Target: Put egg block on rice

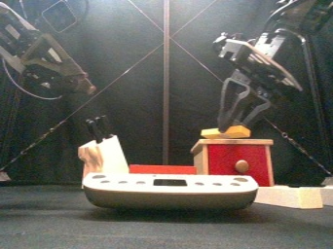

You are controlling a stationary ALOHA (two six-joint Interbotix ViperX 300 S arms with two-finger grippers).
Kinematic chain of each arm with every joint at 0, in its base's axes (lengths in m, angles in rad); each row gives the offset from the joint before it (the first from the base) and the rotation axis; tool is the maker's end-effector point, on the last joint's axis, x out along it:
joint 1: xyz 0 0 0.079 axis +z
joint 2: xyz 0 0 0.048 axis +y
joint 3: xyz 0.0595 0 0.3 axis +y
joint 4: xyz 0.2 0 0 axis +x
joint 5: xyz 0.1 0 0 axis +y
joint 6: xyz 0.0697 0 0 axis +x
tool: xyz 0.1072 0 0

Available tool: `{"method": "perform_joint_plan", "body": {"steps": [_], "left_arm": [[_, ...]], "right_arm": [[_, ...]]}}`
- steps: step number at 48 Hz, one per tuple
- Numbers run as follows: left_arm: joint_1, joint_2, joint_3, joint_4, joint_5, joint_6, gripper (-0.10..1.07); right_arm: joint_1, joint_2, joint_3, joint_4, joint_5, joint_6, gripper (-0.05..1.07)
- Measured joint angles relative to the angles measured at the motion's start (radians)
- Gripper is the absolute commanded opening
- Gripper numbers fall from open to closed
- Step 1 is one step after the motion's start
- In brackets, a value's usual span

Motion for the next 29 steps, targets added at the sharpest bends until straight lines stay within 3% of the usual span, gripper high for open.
{"method": "perform_joint_plan", "body": {"steps": [11,29], "left_arm": [[0.0,0.0,0.0,0.002,0.0,0.0,0.74],[0.0,0.0,0.005,-0.015,0.0,0.0,0.74]], "right_arm": [[0.087,0.025,0.0,-0.02,0.186,0.06,0.5],[0.094,0.144,-0.055,0.098,0.201,0.06,0.5]]}}
